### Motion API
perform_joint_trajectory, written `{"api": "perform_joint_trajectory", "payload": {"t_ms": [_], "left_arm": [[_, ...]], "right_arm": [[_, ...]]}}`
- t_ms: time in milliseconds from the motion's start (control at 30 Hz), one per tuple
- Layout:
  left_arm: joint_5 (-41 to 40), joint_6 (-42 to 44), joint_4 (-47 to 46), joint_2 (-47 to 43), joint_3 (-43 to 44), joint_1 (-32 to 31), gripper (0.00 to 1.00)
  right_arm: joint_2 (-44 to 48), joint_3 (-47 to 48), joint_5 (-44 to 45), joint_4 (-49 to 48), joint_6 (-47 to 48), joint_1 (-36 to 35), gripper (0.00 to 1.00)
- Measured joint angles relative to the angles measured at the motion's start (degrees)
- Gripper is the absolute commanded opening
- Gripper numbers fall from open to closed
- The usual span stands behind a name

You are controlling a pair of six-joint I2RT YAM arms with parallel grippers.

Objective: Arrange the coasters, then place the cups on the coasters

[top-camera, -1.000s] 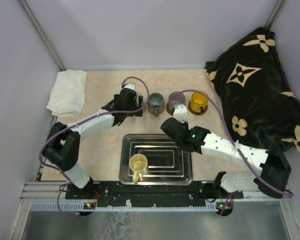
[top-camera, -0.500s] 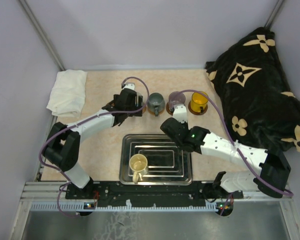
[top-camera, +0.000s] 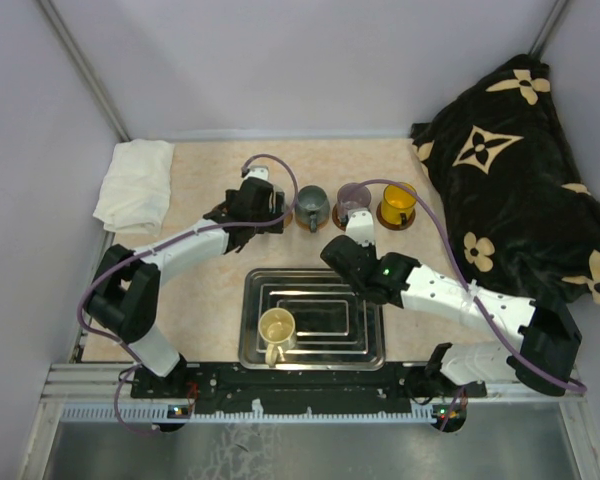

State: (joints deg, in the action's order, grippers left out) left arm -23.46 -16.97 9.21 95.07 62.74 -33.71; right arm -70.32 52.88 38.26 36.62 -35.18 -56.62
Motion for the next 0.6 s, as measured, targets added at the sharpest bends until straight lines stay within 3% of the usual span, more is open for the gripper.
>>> {"api": "perform_joint_trajectory", "payload": {"t_ms": [600], "left_arm": [[-0.7, 0.0, 0.4, -0.6, -0.6, 0.6, 1.00]], "right_arm": [[0.0, 0.0, -0.4, 0.0, 0.0, 0.0, 0.33]]}}
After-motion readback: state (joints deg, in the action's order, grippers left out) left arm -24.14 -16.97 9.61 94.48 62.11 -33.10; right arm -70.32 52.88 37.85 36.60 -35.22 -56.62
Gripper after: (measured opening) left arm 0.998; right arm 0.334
